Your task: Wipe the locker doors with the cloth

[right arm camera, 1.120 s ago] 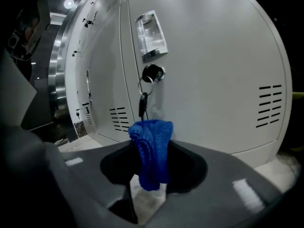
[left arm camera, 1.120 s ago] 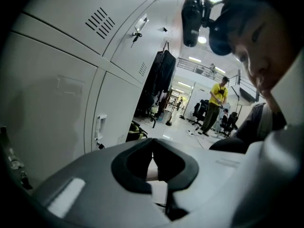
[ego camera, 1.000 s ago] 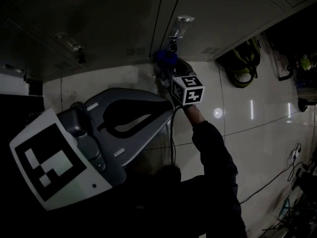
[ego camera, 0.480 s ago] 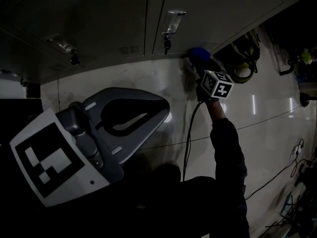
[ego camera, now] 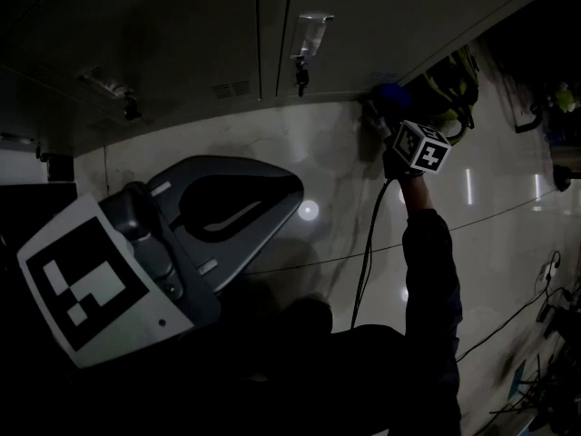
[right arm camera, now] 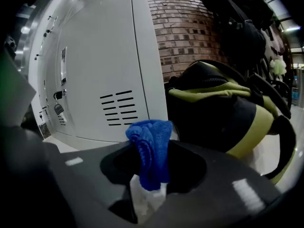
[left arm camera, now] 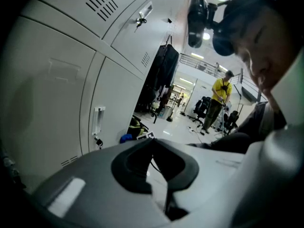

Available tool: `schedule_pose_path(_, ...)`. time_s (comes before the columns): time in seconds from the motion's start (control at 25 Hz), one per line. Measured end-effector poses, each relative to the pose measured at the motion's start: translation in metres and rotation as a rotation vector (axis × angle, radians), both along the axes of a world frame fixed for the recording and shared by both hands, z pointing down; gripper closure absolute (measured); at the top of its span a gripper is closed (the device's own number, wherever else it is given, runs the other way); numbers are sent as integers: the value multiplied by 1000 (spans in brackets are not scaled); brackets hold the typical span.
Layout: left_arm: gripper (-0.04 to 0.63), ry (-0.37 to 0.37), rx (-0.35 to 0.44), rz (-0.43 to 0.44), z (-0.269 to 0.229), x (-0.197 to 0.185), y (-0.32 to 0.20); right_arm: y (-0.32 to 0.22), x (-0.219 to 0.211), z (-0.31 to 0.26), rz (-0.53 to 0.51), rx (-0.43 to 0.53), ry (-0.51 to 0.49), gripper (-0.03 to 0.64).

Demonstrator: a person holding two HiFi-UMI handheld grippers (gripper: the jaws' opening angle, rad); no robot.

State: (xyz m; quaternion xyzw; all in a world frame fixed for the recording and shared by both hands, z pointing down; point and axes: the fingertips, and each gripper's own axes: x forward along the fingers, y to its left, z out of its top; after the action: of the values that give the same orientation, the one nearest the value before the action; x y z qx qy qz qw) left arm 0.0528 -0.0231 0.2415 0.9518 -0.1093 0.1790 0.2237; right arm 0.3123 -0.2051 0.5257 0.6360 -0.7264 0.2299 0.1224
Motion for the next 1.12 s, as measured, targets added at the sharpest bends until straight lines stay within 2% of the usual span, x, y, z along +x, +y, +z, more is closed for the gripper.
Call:
schedule_pose_path(0.16,617,-1,4,2,-1,-1,2,9,-7,-4,2,-4,-14,474)
schedule_pose_path(0.24,617,1,5,5,-1,-1,2,19,-19,-14,-8,4,-58,474)
schedule_pose_path(0.4,617,-10,-43,-5,-1,-9,9,51,-55,-53,-48,45,-119,476)
schedule_pose_path(0.56,617,34,-71,-43,-5,-25,9,90,-79,-98,-61,107,-109,482)
schedule_pose_path(0.72,617,64,-72,-45,-18,-32,18,131,-101,-133,-82,142,-119,482)
schedule_pose_path(1.12,617,114,-66,-28,-39,-35,30,180,-145,-172,-142,174,-106,482)
